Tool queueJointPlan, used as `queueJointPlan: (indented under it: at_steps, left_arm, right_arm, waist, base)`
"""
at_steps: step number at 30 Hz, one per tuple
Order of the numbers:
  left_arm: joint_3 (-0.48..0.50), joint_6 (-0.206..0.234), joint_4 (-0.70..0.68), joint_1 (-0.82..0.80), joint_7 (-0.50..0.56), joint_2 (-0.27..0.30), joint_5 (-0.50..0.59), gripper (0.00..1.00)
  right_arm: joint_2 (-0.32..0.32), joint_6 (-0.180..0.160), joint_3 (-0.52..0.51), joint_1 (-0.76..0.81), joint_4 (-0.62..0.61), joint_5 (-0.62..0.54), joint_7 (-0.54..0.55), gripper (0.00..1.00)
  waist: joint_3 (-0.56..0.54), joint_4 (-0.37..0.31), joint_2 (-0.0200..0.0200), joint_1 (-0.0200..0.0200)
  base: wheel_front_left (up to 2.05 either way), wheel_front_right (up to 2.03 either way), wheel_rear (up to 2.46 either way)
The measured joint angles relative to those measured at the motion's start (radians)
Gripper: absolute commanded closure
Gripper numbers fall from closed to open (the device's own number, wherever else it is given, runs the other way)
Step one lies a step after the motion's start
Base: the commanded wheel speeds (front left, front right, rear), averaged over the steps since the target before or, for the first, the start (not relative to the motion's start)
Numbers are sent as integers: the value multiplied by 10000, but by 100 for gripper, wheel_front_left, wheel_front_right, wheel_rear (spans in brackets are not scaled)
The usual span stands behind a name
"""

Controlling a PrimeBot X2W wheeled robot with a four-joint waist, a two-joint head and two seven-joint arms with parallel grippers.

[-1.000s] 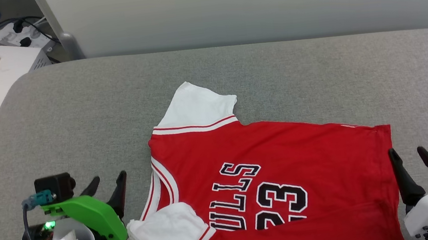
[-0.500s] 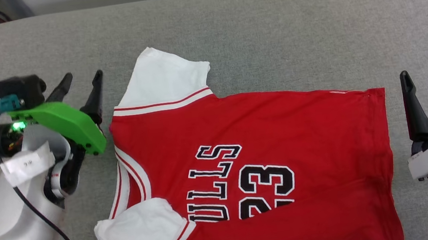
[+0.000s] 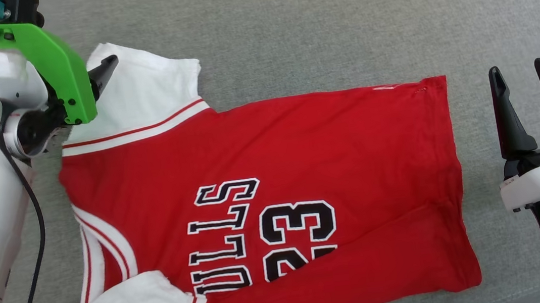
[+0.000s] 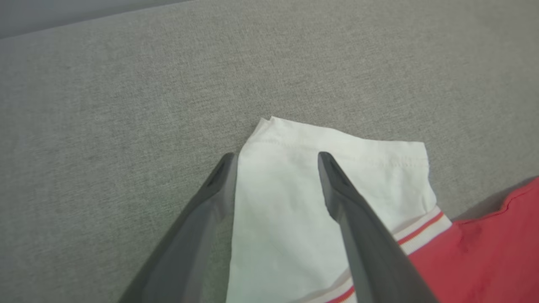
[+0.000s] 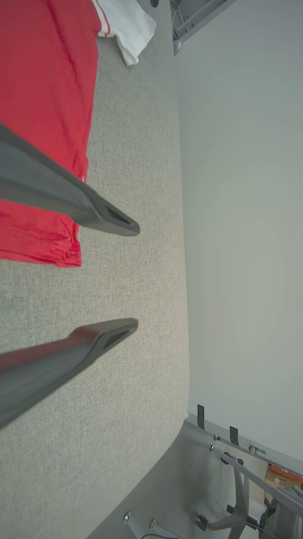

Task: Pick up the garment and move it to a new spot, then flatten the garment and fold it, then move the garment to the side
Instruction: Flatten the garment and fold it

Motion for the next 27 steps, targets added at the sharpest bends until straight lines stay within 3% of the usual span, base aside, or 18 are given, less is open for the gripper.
queueJointPlan:
  at_steps: [13,14,15,16,17,23,27]
  left_arm:
    - [-888,-56,2071,-1682,2192,-4,278,0]
    - [-903,-54,2161,-1770,2362,-63,272,8]
    - [-922,-54,2236,-1839,2508,-128,242,53]
    - [-918,-36,2263,-1875,2583,-163,199,92]
    - [-918,-27,2286,-1876,2579,-205,184,100]
    - [-1064,-29,2479,-1781,2192,-403,144,100]
    - [-1164,-46,2562,-1622,1641,-516,198,100]
  right_arm:
    - [82,0,59,-199,249,424,-105,0]
    - [82,0,58,-200,288,500,-105,0]
    - [82,0,50,-202,318,573,-104,0]
    - [84,0,38,-204,324,646,-100,0]
    - [81,0,25,-205,324,711,-81,0]
    - [-199,0,-12,-267,550,1250,537,0]
    - [-736,0,4,-559,1264,1877,1935,0]
  waist:
    - [813,-666,1,-2]
    - [827,-672,0,-2]
    - [830,-662,1,-2]
    - [830,-653,0,-2]
    - [824,-640,0,-2]
    - [657,-534,0,-2]
    - [384,-415,0,-2]
  base:
    - [0,0,0]
    - [0,0,0]
    - [0,0,0]
    - [0,0,0]
    - [0,0,0]
    - [0,0,0]
    - [0,0,0]
